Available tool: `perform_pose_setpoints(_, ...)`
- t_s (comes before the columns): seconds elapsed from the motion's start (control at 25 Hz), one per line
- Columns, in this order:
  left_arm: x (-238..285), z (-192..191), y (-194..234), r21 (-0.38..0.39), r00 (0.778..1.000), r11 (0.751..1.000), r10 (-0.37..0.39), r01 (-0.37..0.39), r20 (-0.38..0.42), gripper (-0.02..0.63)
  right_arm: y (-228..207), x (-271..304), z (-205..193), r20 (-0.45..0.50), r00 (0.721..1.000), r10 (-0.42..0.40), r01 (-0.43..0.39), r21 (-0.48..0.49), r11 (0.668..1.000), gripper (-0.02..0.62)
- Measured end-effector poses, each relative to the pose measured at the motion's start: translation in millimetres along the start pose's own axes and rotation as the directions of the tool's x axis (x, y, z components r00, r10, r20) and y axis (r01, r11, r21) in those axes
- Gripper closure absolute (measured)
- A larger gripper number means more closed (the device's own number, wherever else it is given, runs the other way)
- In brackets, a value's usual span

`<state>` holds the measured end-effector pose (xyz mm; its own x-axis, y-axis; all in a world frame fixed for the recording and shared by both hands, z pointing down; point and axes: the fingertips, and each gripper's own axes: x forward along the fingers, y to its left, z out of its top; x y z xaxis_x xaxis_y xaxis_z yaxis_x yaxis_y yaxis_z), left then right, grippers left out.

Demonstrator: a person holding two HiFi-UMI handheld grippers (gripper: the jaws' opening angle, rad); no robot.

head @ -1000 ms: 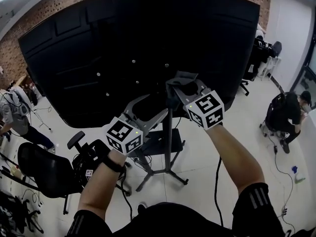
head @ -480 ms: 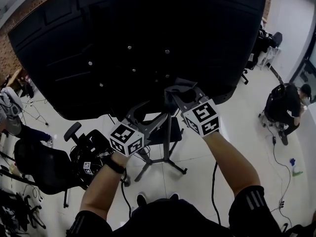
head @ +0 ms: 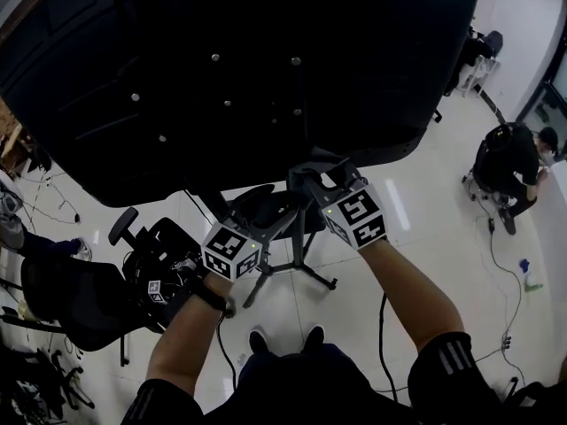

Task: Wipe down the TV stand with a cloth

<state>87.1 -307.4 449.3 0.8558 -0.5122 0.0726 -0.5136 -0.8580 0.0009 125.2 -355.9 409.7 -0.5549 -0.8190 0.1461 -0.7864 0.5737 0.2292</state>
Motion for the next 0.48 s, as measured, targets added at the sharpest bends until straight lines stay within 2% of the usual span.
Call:
perform_pose_setpoints(0.24,-0.8,-43.3,0.4,-0.058,0.998,0.998,-0.027,0.024,-0.058,0.308,12.2,6.3,-46.3,-0.067,0.998,0.005,-0.002,0.049,0.999,0.517)
perform_pose_setpoints(0.48,-1.8,-92.1,4.5,-0.100,0.991,0.994,-0.056,0.044,-0.118,0.308,30.5,19.6,-112.3,-0.177,0.984,0.027,-0.014,0.077,0.997,0.509)
